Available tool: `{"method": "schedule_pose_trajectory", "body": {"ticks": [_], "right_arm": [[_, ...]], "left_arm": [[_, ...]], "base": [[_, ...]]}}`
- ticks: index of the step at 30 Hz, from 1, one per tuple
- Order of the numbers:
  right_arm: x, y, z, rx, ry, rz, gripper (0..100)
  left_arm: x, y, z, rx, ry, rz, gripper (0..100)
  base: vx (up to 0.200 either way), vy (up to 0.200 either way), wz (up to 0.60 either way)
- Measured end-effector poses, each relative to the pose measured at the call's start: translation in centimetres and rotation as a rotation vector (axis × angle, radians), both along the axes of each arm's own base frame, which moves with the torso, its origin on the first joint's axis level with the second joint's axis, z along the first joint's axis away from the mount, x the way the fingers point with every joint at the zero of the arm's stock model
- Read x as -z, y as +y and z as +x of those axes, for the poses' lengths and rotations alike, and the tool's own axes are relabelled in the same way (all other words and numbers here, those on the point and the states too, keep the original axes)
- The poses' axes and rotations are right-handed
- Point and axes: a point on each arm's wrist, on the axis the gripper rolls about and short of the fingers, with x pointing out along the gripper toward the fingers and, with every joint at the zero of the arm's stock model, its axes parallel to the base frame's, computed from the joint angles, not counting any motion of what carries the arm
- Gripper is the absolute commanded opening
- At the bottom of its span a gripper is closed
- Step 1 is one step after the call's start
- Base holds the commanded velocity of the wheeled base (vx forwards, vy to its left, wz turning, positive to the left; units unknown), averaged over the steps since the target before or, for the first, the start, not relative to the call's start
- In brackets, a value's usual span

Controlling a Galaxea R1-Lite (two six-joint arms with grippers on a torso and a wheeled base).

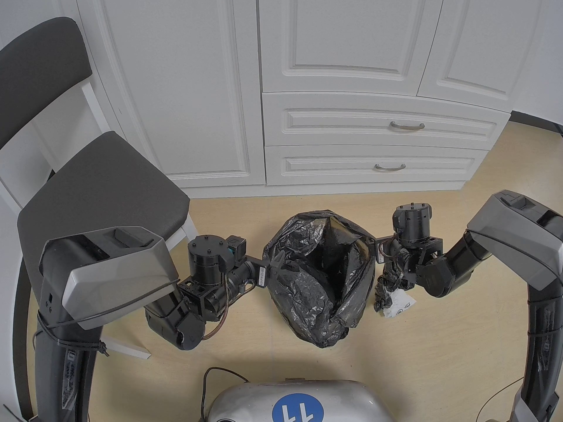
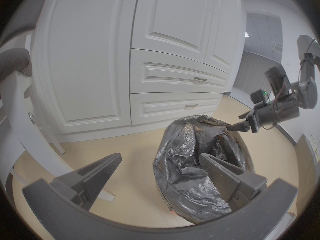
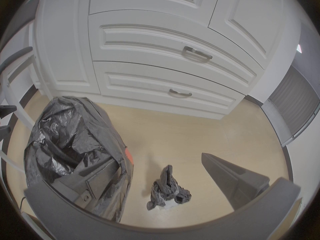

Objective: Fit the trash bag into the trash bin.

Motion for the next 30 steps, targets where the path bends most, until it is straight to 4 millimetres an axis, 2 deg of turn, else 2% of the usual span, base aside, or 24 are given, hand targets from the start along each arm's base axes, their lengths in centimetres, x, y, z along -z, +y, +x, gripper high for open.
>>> {"method": "schedule_pose_trajectory", "body": {"ticks": [2, 17, 22, 27, 30], "right_arm": [[0.5, -0.4, 0.7, 0.014, -0.007, 0.002, 100], [2.9, -1.3, 2.3, 0.041, 0.018, -0.005, 100], [1.6, -1.0, 1.5, 0.019, 0.005, 0.014, 100], [-0.7, 0.5, -0.3, -0.036, -0.025, 0.087, 100], [-1.4, 1.0, -0.5, -0.057, -0.041, 0.118, 100]], "left_arm": [[0.5, -0.5, 0.9, -0.025, -0.007, -0.011, 100], [1.4, -0.7, 1.5, -0.033, -0.001, -0.017, 100], [1.3, -0.7, 1.6, -0.035, -0.002, -0.024, 100], [1.3, -0.7, 1.8, -0.039, 0.000, -0.044, 100], [1.3, -0.7, 1.9, -0.041, 0.000, -0.051, 100]], "base": [[0.000, 0.000, 0.00], [0.000, 0.000, 0.00], [0.000, 0.000, 0.00], [0.000, 0.000, 0.00], [0.000, 0.000, 0.00]]}}
